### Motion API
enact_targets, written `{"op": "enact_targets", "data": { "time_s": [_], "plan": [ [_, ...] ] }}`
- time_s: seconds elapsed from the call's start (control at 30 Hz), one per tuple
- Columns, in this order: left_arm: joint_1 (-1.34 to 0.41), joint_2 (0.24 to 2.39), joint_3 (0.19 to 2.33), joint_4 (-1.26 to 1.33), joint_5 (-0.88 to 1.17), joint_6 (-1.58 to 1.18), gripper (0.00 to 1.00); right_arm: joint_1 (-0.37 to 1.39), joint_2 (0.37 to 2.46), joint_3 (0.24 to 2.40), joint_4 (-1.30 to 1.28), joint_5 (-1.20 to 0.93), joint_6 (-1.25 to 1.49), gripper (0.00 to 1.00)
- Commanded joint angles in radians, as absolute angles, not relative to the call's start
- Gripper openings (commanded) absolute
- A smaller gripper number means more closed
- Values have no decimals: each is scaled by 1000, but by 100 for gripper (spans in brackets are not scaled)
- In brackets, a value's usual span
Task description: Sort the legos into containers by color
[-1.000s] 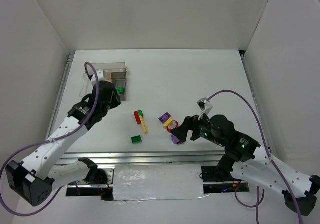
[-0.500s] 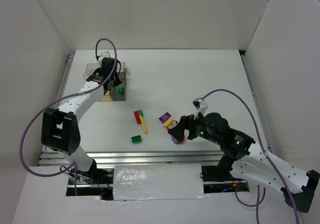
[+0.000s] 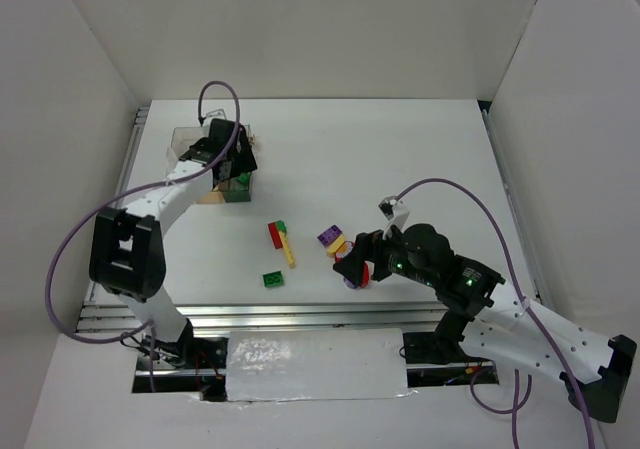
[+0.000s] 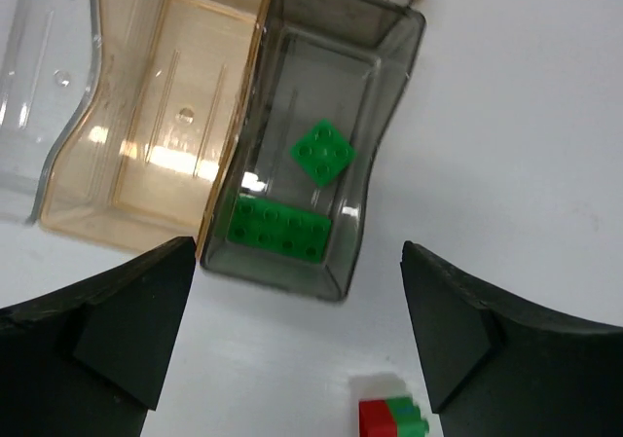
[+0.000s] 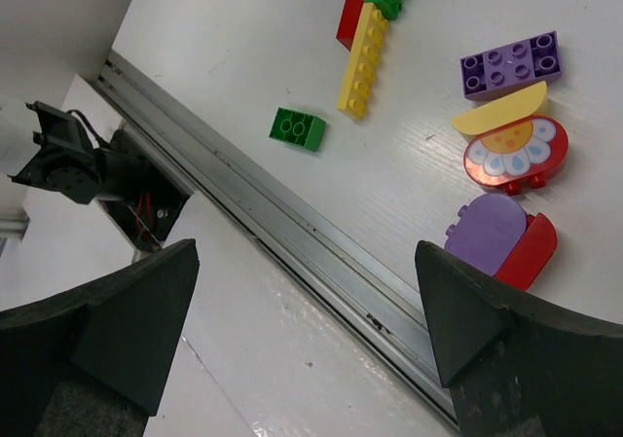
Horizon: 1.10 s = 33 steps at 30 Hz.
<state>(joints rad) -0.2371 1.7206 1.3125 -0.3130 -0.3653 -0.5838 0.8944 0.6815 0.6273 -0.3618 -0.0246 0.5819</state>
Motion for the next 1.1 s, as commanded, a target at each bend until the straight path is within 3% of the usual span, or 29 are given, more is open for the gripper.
{"op": "enact_targets", "data": {
  "time_s": [0.0, 0.2, 0.33, 0.5, 0.83, 1.07],
  "plan": [
    [-412, 1548, 1258, -379, -441, -597, 100, 900, 667, 649, -333, -31, 568, 100],
    [-650, 1271, 988, -379, -421, -606, 99, 902, 650, 663, -360, -29, 555, 99],
    [-672, 1154, 800, -319, -238, -651, 99, 902, 638, 658, -371, -29, 552, 100],
    [-744, 1108, 720, -420, -304, -888, 100, 902, 644, 647, -353, -32, 560, 100],
    [-916, 1258, 738, -511, -483, -1126, 99, 904, 681, 667, -356, -71, 568, 100],
    [-940, 1347, 713, -503, -519, -1180, 88, 900, 641, 669, -374, -74, 569, 100]
  ]
}}
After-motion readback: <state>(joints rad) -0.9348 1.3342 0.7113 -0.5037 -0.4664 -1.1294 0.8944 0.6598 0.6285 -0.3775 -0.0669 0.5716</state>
